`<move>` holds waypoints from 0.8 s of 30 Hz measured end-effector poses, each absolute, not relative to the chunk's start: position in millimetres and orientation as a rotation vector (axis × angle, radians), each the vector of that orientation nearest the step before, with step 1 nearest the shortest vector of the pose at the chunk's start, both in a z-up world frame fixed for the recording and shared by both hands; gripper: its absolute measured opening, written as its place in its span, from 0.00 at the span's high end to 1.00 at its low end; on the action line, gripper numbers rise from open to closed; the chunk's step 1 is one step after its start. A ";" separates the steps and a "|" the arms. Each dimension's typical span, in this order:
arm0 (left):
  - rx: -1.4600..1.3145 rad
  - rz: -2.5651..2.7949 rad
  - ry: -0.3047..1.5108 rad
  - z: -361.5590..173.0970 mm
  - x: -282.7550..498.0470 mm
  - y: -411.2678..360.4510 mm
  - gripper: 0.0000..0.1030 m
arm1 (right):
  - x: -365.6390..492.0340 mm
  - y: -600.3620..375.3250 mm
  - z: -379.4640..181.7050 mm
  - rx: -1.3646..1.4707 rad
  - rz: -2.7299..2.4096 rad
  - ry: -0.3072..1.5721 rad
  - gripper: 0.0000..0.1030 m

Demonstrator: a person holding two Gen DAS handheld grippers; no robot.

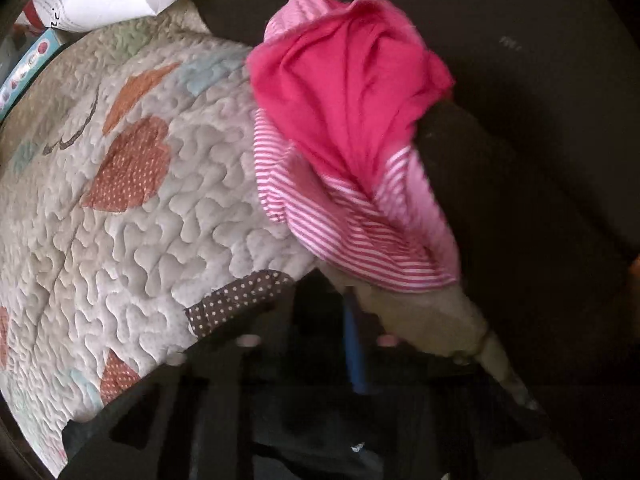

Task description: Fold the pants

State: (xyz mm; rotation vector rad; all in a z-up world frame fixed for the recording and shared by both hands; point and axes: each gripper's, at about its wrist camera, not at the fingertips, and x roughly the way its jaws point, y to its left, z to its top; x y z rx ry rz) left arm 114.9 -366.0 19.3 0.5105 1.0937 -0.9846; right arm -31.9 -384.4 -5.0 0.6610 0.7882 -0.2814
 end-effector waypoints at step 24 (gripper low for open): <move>-0.324 -0.640 0.997 71.8 134.0 3.6 0.88 | 3.9 -137.6 57.3 0.024 0.277 0.831 0.78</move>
